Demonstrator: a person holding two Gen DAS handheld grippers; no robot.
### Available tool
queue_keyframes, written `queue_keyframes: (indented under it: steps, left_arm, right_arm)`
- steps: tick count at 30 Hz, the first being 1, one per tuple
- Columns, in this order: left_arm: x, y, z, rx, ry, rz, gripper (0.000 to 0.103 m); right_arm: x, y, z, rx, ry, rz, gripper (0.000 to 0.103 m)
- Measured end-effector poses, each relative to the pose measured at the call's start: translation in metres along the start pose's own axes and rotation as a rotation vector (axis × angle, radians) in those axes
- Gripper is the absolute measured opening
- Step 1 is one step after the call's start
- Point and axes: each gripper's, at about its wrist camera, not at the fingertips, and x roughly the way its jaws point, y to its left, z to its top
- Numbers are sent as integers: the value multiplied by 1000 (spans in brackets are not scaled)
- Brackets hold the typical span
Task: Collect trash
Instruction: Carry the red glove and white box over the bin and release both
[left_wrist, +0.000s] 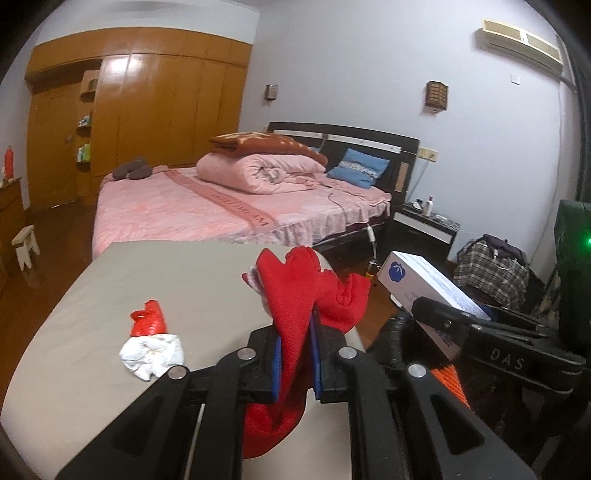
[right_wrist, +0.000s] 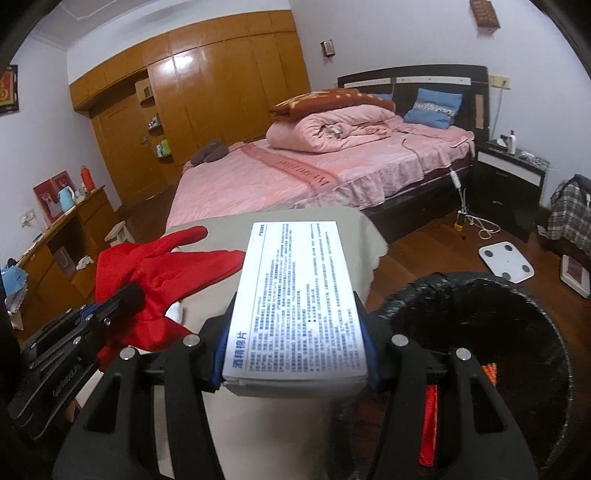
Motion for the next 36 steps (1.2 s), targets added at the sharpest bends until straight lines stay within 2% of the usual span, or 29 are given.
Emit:
queue_keyframes:
  steps: [8, 21, 24, 29, 36]
  left_arm:
    - [3, -9, -1, 16, -1, -19, 12]
    - [52, 65, -42, -37, 106, 140, 14]
    - [58, 74, -49, -35, 124, 151, 17]
    - [57, 82, -57, -46, 138, 172, 33]
    - [43, 80, -64, -44, 136, 182, 34]
  right_arm:
    - [-5, -13, -4, 12, -3, -33, 53]
    - [47, 14, -20, -10, 76, 32, 53]
    - [58, 20, -20, -26, 89, 44, 53]
    - [66, 30, -23, -49, 105, 61, 53]
    - [69, 30, -28, -48, 119, 71, 53]
